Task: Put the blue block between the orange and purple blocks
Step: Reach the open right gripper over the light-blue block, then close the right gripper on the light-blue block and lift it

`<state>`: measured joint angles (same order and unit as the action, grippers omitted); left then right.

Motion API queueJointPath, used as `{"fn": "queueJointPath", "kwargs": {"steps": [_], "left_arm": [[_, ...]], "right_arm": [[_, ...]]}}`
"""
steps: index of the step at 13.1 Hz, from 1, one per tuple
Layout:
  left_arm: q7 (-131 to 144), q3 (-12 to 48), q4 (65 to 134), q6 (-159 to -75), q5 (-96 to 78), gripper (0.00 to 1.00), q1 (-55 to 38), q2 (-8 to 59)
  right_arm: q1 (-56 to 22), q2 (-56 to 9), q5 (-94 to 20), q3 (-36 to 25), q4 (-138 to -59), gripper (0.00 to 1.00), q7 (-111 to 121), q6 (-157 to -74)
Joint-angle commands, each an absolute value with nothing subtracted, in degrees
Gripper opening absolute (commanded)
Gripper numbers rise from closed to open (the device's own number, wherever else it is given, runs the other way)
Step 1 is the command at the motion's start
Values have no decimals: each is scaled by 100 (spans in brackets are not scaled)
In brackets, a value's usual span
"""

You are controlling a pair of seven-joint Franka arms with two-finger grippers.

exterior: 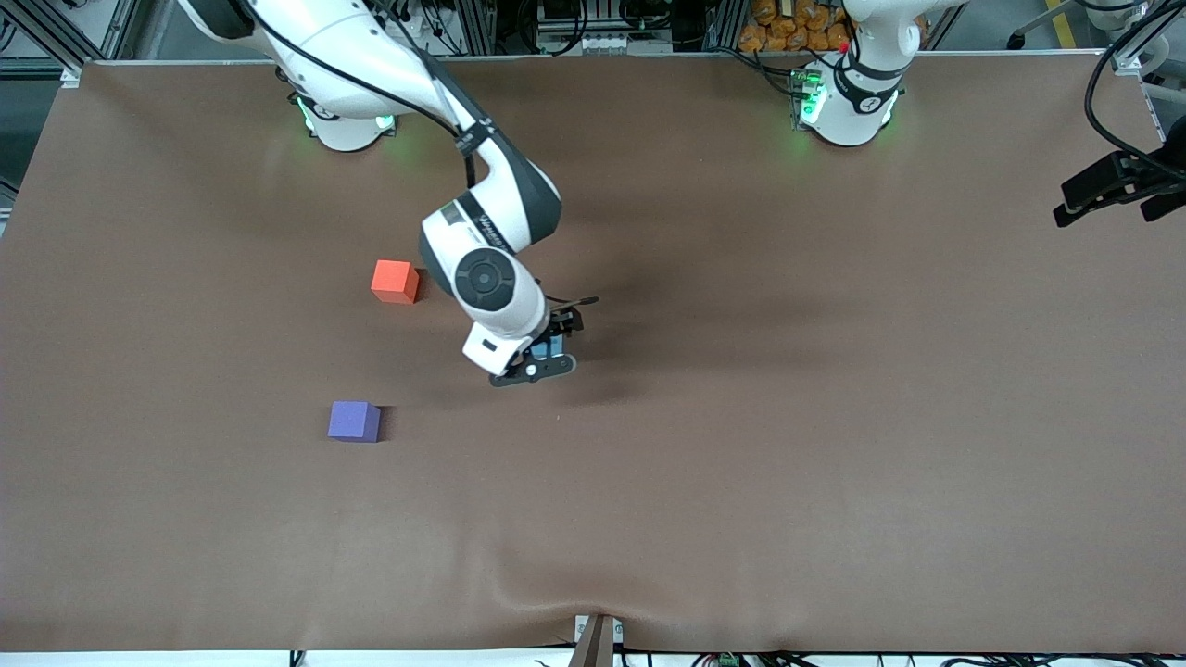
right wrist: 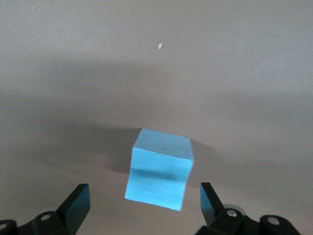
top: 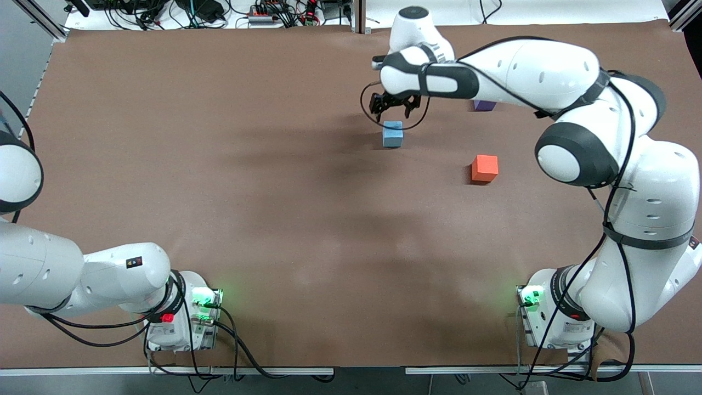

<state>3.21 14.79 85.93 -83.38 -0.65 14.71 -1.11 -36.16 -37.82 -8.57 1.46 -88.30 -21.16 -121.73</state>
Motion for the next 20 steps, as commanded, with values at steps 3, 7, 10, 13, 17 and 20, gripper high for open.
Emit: {"fn": "queueJointPath", "kwargs": {"steps": [3,7,10,13,17,20], "left_arm": [[369,1600,8754,-8437,-105,100,1529,-158],[378,1538,8736,-8438,-88,100,1582,-149],[343,1564,8710,-8438,-106,100,1749,-132],[290,1469,8710,-8385,-35,100,1348,-184],[342,554,8728,-8271,-26,100,519,-220],[378,642,8745,-8139,-26,100,527,-202]], "right_arm": [[-3744,-3911,-660,53,-8974,100,-2276,-12375],[-3726,-4060,-650,44,-8991,100,-2521,-12488],[-3797,-4201,-589,53,-9009,100,-2751,-12700],[-3779,-4158,-571,53,-8991,27,-3355,-12621],[-2947,-3579,-571,53,-8299,0,-3252,-10439],[-1963,-2946,-571,61,-8401,0,-2578,-9660]]}}
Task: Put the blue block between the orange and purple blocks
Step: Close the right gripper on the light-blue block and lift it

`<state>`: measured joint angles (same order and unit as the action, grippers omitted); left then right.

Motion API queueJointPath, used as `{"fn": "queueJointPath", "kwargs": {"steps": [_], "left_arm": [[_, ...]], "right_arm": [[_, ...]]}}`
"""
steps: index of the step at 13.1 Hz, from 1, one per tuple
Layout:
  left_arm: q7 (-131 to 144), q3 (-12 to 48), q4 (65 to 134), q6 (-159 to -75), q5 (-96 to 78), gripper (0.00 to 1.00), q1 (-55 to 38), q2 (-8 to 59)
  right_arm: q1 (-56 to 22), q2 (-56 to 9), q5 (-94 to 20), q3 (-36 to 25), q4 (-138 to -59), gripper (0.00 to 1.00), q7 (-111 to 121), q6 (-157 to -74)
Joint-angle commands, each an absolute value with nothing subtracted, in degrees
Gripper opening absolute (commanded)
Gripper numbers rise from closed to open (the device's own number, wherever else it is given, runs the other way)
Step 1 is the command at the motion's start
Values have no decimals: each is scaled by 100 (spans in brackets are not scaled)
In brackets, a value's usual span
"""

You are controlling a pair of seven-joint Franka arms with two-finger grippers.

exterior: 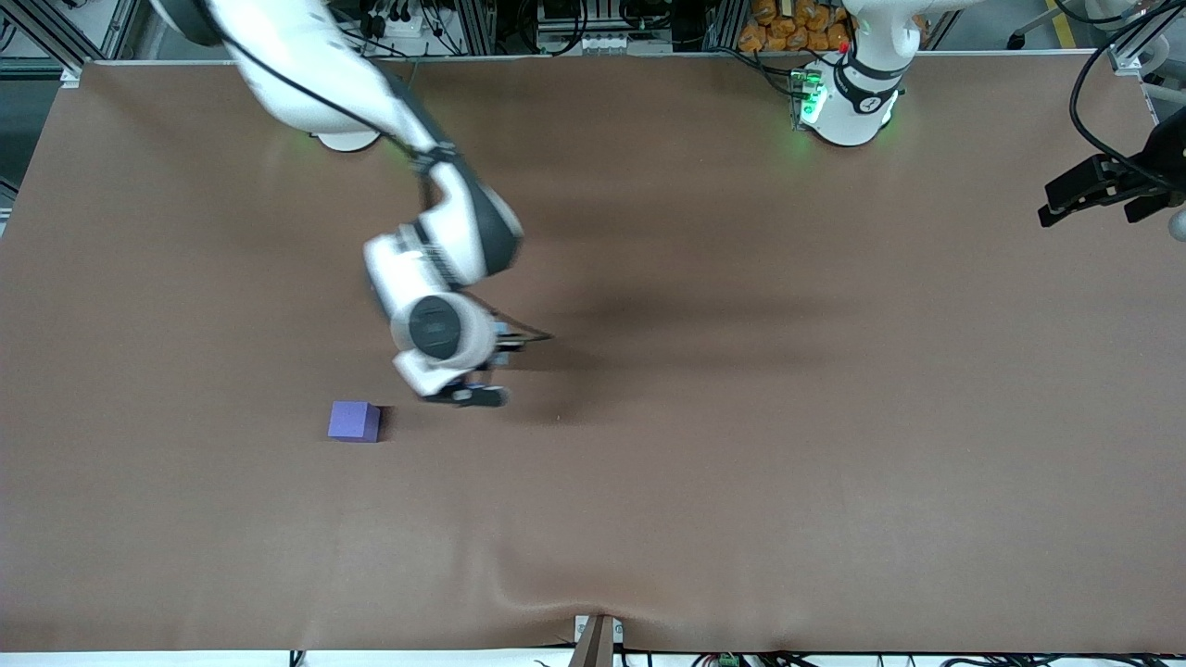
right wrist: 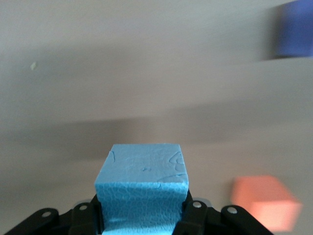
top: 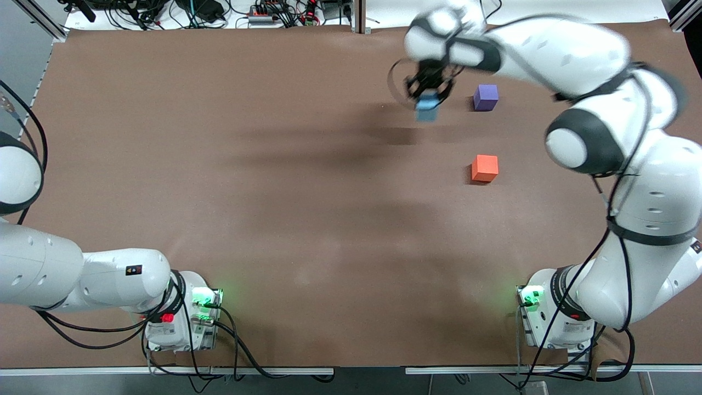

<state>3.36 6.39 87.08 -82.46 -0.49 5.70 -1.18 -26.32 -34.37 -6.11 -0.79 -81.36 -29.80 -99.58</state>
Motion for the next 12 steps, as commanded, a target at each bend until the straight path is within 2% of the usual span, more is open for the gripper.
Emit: {"fn": "queueJointPath", "kwargs": {"steps": [1,3,5,8,12], "left_arm": [[378,650,8736,-8130,-26,100,519,-220],[299,650,8701,-7999,-9,100,519,-246],[343,642,8719,-7946,-18,100,545,-377],[395,668,8763,-7928,35,100,519,-501],[782,1010,8763,-7971,61,100,527,-484]], "right_arm": [[-1716,-2770,-571,62,-8568,0,-2305,-9642],[-1320,-2576,-571,53,-9085,0,-2057,-9703],[-1248,-2514,-571,53,-9577,0,-2057,-10009],[-1195,-2241,-571,53,-10606,0,-2048,-10984],[-1187,-2224,-545,53,-11275,0,-1987,-11846]]}}
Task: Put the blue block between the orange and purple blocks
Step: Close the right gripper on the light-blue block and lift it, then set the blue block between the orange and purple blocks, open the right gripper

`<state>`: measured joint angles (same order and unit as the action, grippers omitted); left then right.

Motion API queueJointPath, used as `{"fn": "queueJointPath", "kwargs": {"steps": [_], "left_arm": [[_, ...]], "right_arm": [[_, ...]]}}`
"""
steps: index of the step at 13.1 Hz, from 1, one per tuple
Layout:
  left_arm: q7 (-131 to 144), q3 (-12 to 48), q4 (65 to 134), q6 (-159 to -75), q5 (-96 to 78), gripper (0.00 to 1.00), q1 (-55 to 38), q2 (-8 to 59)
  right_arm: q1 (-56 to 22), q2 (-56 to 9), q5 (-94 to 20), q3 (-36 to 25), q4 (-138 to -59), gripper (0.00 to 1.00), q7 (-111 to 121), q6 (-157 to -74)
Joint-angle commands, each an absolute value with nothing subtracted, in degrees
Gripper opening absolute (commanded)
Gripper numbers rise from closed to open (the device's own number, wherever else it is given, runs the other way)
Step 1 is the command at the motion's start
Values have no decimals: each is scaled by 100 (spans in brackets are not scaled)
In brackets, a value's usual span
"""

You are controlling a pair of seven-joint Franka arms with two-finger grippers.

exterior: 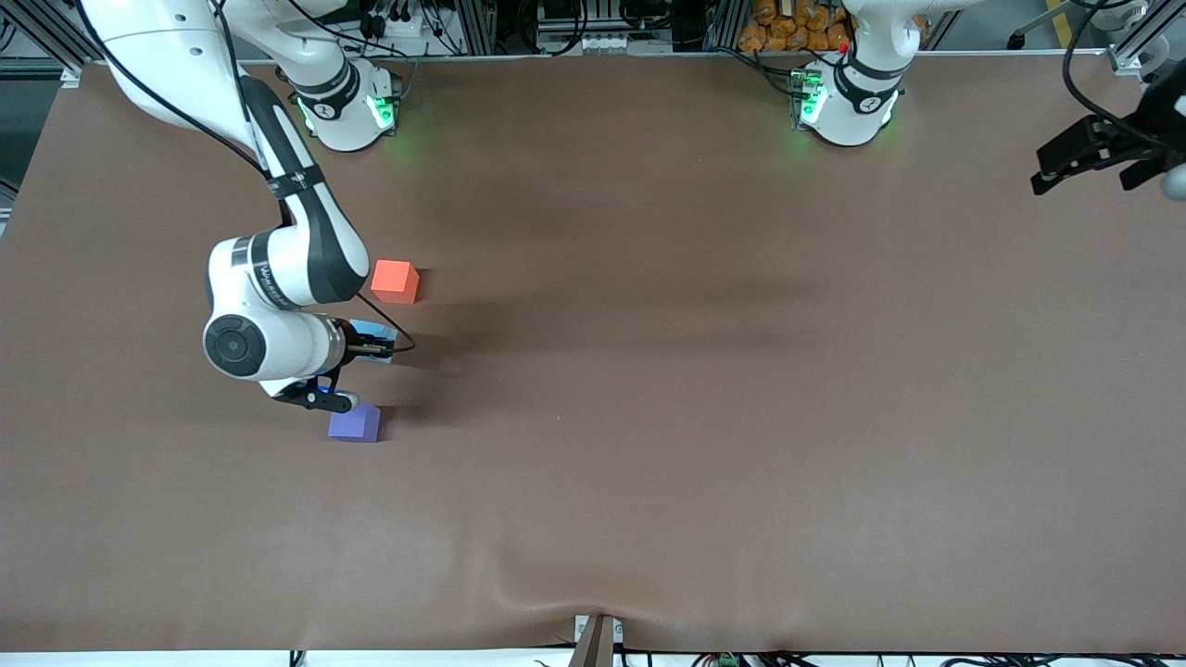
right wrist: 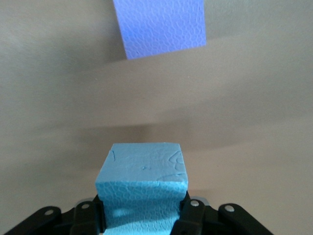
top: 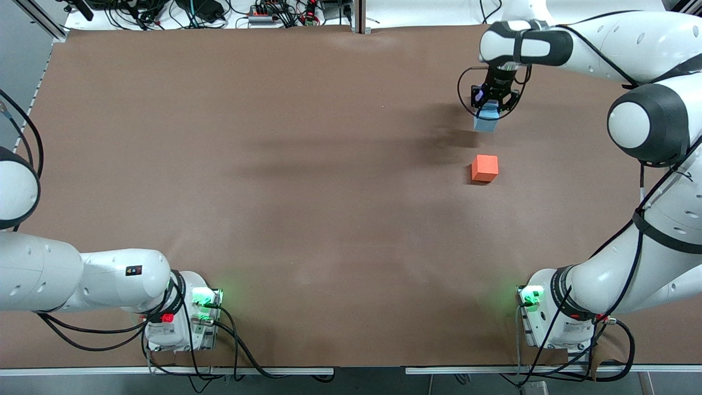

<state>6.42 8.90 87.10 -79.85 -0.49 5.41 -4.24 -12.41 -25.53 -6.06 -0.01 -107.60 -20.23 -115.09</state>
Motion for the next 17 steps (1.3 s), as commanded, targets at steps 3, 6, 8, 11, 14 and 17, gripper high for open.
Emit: {"fn": "queueJointPath", "kwargs": {"steps": [3,6,8,11,14,17], "left_arm": [[782,993,8780,-7989,62,100,571,-483],[782,958,8789,-8015,62,100,650,-483],[774,958,8789,-8068,62,100,694,-475],[694,967,8780,-8165,44,100,686,-448],[677,967,8780,-8183,-9,100,703,-404],[668,967,8771,-8209,-44,100,686,-369]], "right_arm": [[-1195,-2250,-545,53,-11767,0,-1934,-12645],[-1213,-2303,-519,53,-12023,0,-1776,-13174],[-1222,-2312,-510,44,-12023,0,-1740,-13192],[-1195,-2382,-370,44,-12032,0,-1731,-13332],[-1187,-2399,-185,53,-12023,0,-1731,-13342],[-1169,-2434,-185,53,-12015,23,-1731,-13351]]}}
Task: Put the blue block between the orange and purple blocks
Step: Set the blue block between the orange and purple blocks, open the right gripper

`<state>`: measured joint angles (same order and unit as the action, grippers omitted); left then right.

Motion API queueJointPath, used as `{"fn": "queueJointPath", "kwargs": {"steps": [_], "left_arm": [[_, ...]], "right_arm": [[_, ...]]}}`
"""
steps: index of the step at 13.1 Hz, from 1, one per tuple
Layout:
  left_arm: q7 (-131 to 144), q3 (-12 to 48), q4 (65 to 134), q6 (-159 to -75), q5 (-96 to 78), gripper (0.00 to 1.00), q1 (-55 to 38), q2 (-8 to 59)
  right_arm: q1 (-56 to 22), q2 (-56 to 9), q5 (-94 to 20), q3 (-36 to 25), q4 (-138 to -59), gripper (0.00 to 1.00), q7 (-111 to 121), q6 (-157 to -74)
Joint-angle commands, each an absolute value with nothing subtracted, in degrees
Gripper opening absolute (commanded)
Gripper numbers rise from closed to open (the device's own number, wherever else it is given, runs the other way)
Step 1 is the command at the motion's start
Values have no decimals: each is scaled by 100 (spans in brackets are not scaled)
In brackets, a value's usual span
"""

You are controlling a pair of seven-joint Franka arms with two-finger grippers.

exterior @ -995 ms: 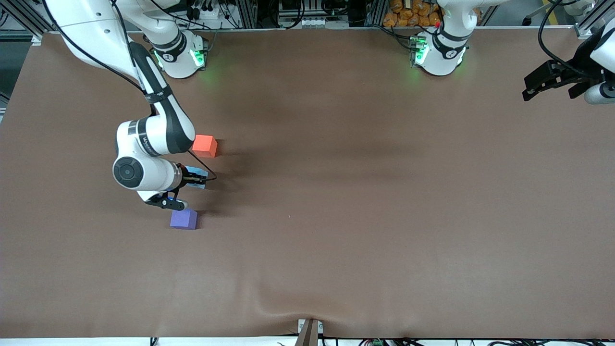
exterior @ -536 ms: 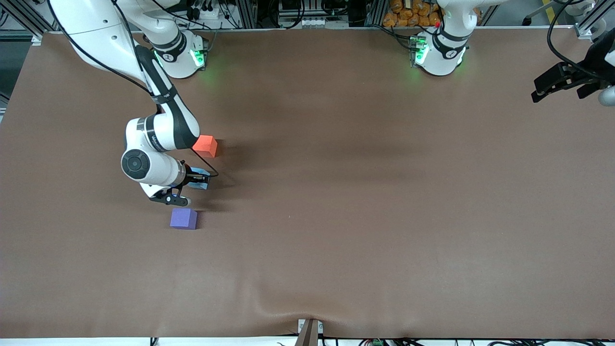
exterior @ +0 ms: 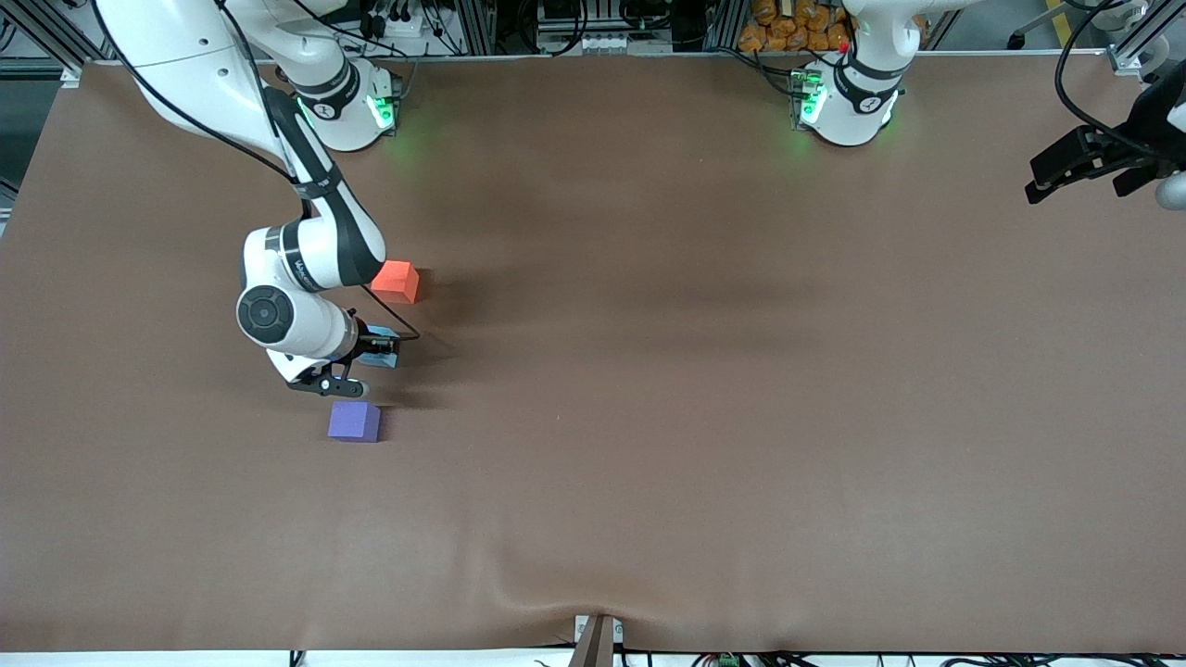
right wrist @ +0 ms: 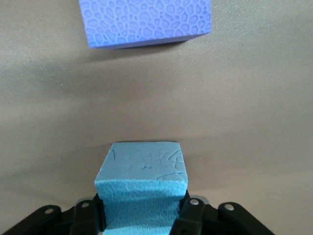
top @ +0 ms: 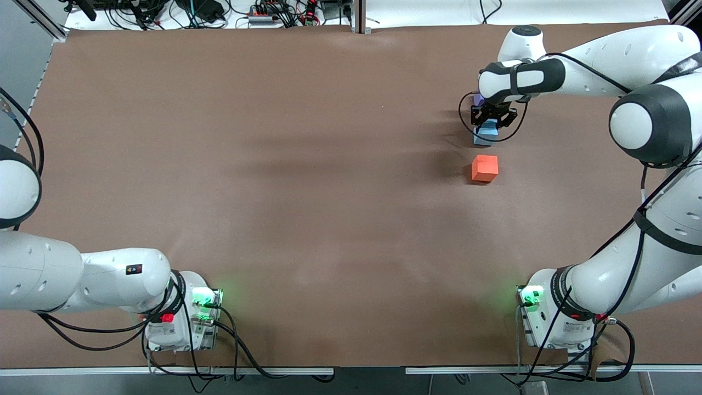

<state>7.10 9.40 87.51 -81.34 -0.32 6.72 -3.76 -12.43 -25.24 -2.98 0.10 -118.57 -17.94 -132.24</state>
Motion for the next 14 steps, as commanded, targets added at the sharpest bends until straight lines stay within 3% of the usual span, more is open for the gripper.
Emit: {"fn": "queueJointPath", "kwargs": {"steps": [1,2,4,7,9,14], "left_arm": [[668,975,8763,-8209,-44,100,694,-360],[668,967,8763,-8209,-44,100,694,-343],[659,967,8763,-8209,-44,100,694,-343],[659,967,8780,-8209,-44,100,703,-334],[659,976,8772,-8209,-44,100,703,-316],[659,967,8763,-8209,-44,100,703,-281]], "right_arm": [[-1169,-2469,-185,53,-12006,92,-1731,-13351],[-1169,-2452,-185,53,-11962,100,-1740,-13307],[-1186,-2338,-193,62,-11447,100,-1784,-12688],[-986,-2399,-246,62,-9255,100,-1714,-10177],[-819,-2522,-281,62,-7986,100,-1670,-9215],[254,-2373,-950,62,-6674,100,129,-8352]]}}
